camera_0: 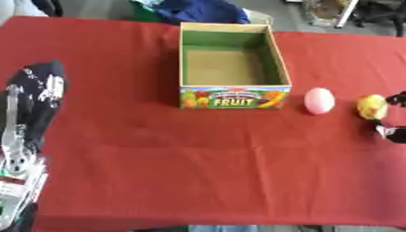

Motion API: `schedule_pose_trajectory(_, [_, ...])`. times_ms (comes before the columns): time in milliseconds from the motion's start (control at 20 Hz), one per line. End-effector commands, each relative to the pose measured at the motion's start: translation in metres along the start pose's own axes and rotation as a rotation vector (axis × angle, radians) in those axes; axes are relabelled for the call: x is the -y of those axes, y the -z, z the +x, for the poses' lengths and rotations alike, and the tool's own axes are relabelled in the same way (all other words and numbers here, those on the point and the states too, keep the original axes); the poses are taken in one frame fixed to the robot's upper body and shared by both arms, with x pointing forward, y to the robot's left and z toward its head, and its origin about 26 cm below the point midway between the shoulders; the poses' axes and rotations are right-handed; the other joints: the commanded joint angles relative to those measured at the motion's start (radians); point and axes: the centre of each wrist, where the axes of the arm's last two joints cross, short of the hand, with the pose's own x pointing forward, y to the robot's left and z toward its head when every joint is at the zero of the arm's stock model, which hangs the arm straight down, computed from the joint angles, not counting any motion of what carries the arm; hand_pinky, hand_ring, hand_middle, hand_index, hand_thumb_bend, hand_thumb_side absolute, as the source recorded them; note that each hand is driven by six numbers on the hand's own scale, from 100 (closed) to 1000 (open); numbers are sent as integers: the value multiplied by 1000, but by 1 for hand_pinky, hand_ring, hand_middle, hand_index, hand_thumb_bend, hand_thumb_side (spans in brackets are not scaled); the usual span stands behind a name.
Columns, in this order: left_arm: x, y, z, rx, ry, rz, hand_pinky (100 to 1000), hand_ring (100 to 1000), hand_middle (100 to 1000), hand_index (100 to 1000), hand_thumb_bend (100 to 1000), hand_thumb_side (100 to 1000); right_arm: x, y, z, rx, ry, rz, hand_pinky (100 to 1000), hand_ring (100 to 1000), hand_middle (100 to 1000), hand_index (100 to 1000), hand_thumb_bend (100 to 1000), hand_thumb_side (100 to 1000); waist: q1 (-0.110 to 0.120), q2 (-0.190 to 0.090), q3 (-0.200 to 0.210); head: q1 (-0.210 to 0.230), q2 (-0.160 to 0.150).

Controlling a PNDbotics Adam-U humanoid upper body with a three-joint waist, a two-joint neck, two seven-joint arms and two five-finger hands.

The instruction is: Pick up objects on the table and place them in the box.

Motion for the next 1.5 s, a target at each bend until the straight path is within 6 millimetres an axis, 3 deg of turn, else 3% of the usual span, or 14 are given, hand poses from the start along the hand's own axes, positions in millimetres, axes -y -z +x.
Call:
schedule_pose_trajectory(50, [-4, 4, 6, 26, 10, -1, 623, 585, 547, 670, 271, 535, 14, 4, -3, -2, -28, -45, 789, 738, 705, 795, 207, 448, 2, -15, -1, -3, 5])
schedule_pose_trajectory(400, [-4, 4, 6, 25, 10, 0, 623, 585, 547, 670, 271, 535, 13, 7, 3, 8, -16, -97, 772, 698, 645, 694, 104, 390, 2, -14, -1, -3, 5])
schedule_pose_trajectory(1000, [-4, 4, 6, 24, 9, 1, 623, 585, 547, 670, 271, 535, 18, 10, 13, -19, 131, -377, 707, 556, 453, 292, 100, 207, 2, -14, 0, -3, 5])
schedule_pose_trajectory(1100, [-4, 4, 6, 25, 9, 1, 623, 585, 547, 670, 271, 535, 23, 11, 15, -11, 161, -433, 702, 546, 440, 271, 100, 199, 2, -14, 0, -2, 5])
schedule_pose_trajectory(1150, [-4, 4, 6, 25, 9, 1, 623, 585, 547, 670, 271, 534, 27, 12, 17, -3, 177, -459, 701, 544, 437, 269, 100, 269, 1, -14, 0, -2, 5])
schedule_pose_trajectory(1200, [-4, 4, 6, 24, 9, 1, 622, 585, 547, 670, 271, 535, 33, 12, 18, 7, 192, -482, 700, 541, 432, 265, 100, 196, 1, -14, -1, -2, 5])
schedule_pose_trajectory(1500, [-4, 4, 6, 25, 9, 0, 623, 585, 547, 670, 271, 535, 79, 18, 40, 116, 260, -600, 700, 536, 427, 261, 100, 188, 0, -15, 1, -4, 5])
